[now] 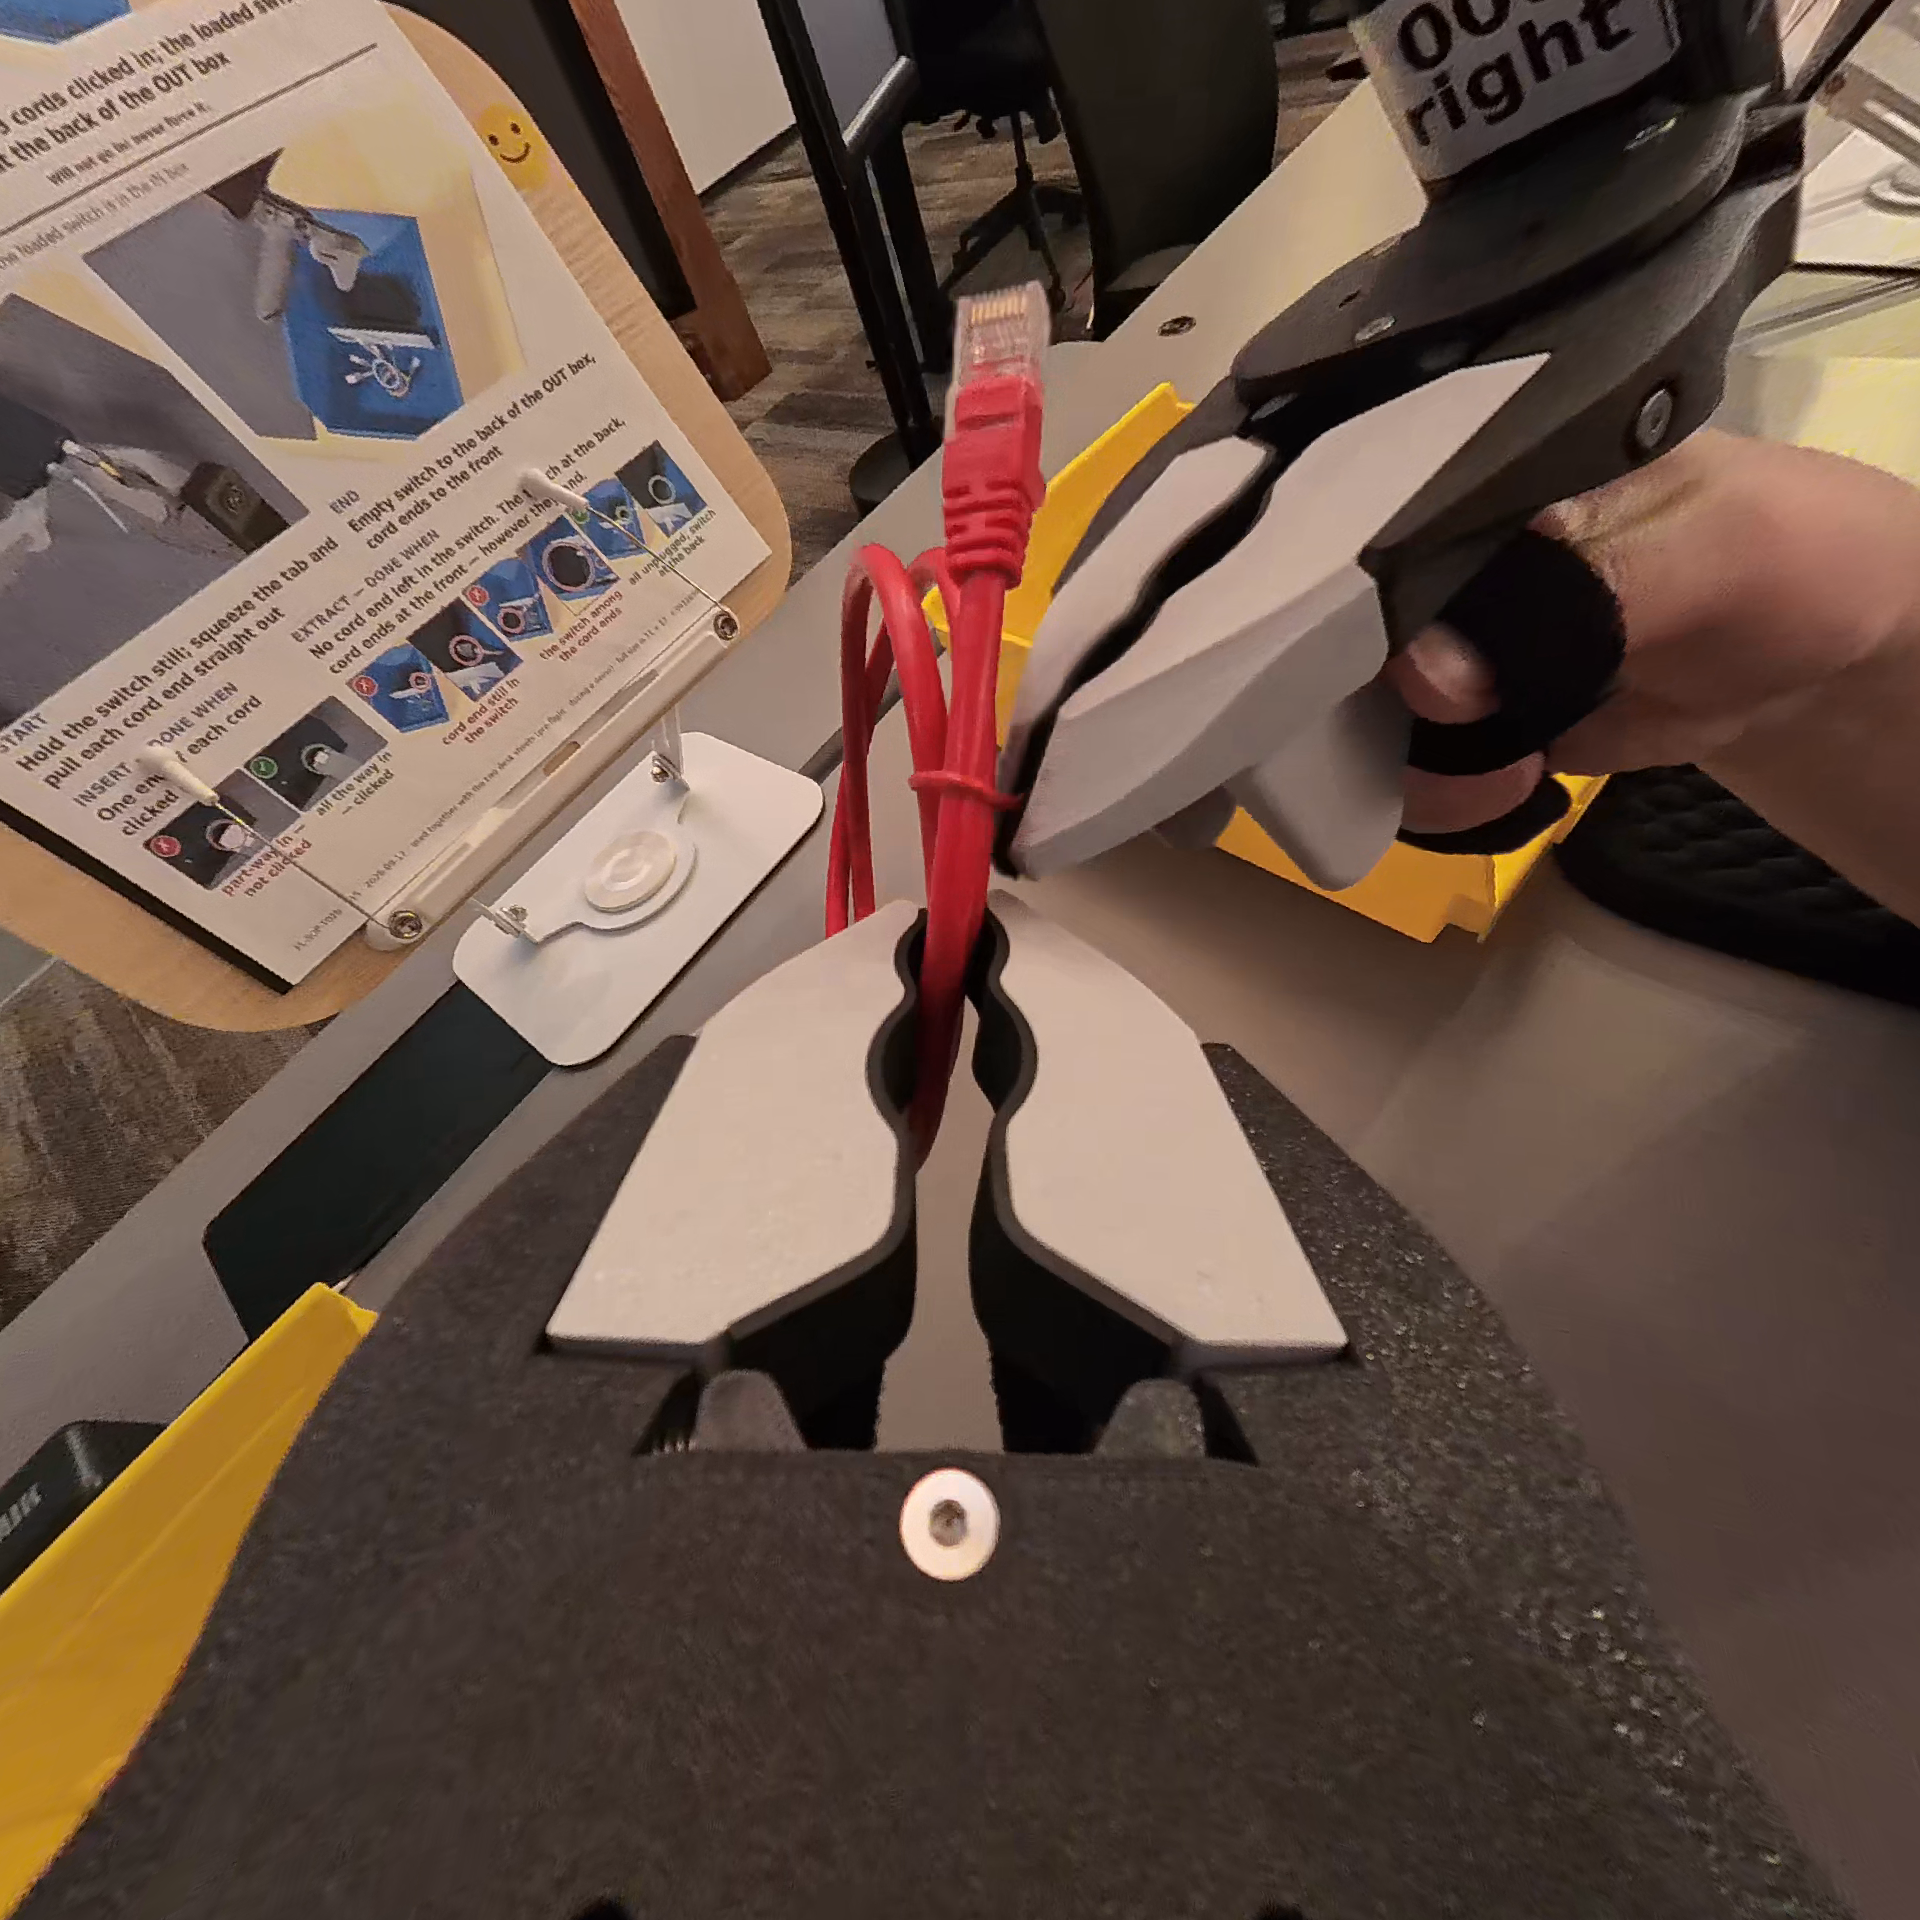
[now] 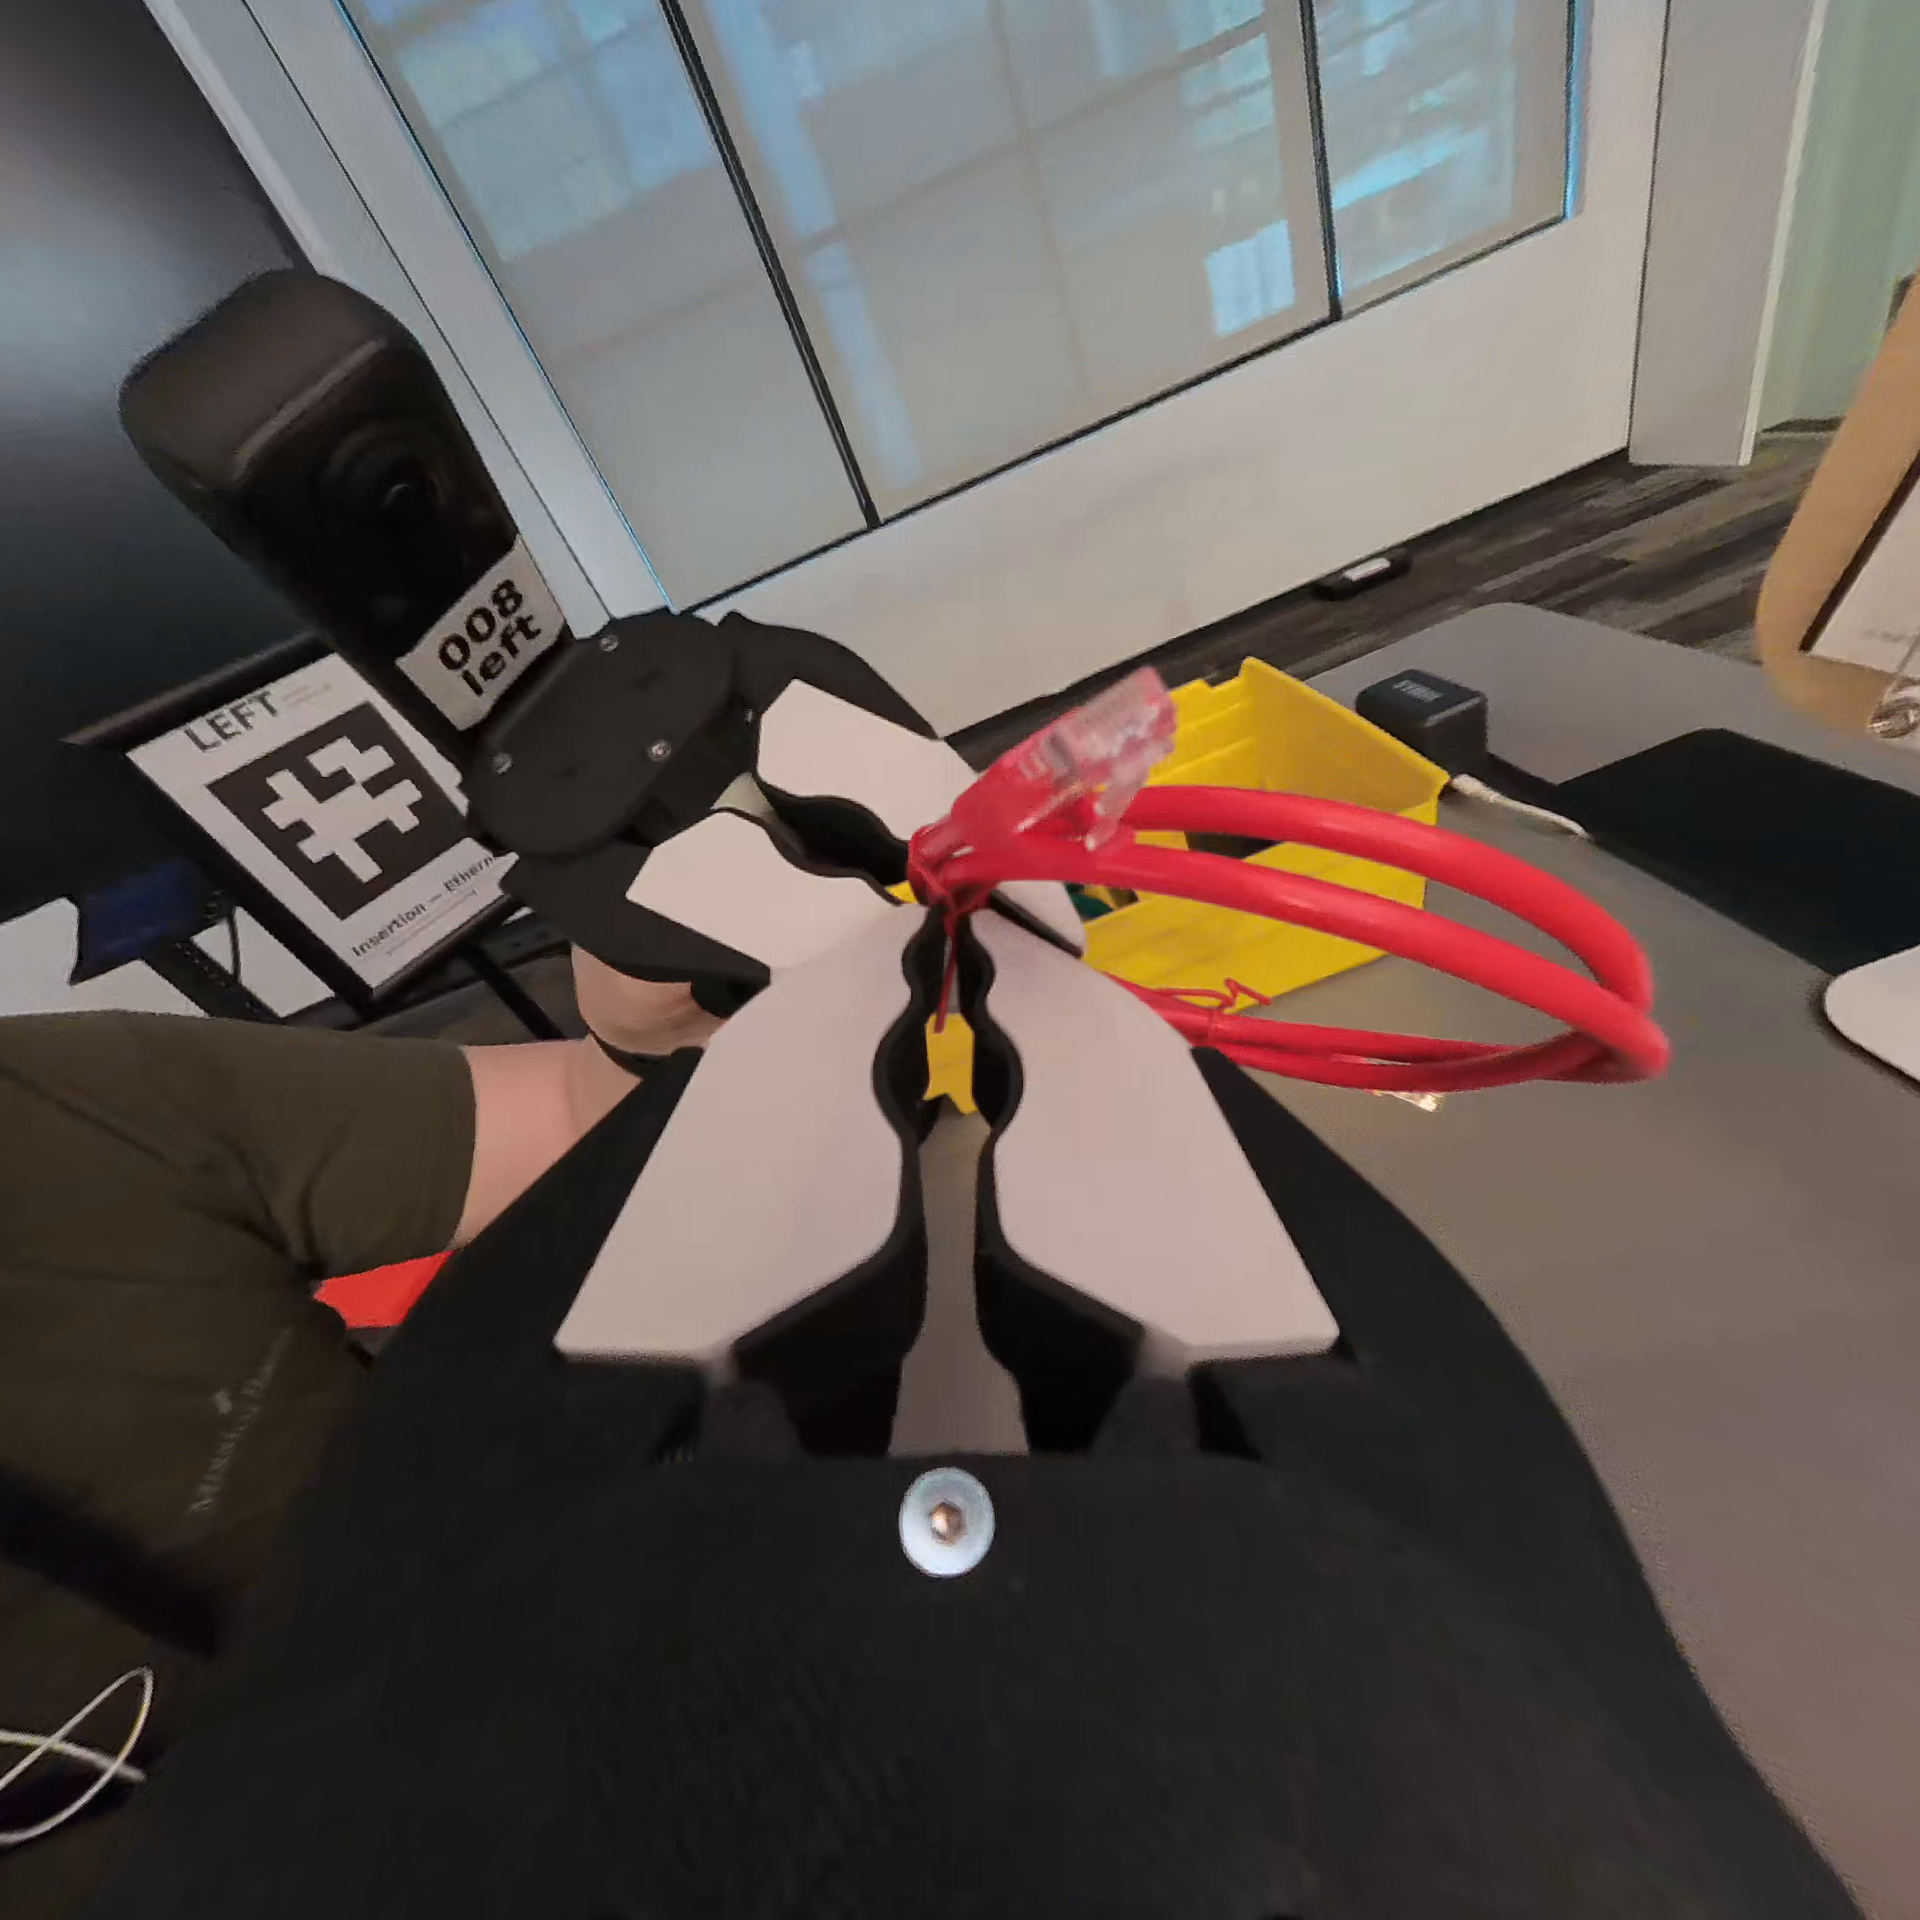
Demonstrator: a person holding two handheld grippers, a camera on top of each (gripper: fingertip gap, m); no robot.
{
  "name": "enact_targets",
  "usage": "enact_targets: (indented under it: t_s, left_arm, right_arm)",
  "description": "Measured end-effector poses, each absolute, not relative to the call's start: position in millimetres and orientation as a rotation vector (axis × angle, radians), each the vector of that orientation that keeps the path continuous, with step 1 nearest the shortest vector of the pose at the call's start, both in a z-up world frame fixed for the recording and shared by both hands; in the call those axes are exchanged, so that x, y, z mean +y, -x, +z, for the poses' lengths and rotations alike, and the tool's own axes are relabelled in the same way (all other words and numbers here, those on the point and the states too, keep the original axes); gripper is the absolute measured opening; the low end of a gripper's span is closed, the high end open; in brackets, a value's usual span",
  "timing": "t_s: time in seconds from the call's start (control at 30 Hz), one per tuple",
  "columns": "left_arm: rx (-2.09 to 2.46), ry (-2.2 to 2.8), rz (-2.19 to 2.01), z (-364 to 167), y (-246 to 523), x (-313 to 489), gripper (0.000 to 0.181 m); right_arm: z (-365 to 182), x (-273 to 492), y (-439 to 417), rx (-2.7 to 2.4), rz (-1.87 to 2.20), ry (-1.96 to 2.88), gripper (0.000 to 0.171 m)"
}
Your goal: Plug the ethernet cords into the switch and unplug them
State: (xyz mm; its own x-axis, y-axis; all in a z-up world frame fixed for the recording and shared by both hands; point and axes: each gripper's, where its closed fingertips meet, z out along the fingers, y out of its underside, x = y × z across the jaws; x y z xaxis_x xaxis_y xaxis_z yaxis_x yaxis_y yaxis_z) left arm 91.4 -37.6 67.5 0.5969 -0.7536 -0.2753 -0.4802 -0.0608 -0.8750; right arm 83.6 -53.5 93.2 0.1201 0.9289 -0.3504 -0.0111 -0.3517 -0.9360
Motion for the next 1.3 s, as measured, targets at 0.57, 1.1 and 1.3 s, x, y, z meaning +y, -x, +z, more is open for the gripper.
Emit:
enact_targets:
  t_s: [0.57,1.1,1.3]
  left_arm:
    - [1.124,1.824,-0.725,64,-95,-65,0.006]
    - [1.127,1.802,-0.734,66,-95,-64,0.006]
    - [1.105,1.786,-0.788,70,-96,-64,0.006]
  right_arm:
    - [90,-54,-97,-1.396,-0.250,0.759,0.002]
    - [86,-53,-99,-1.417,-0.195,0.781,0.001]
    - [83,-53,-98,-1.429,-0.116,0.831,0.001]
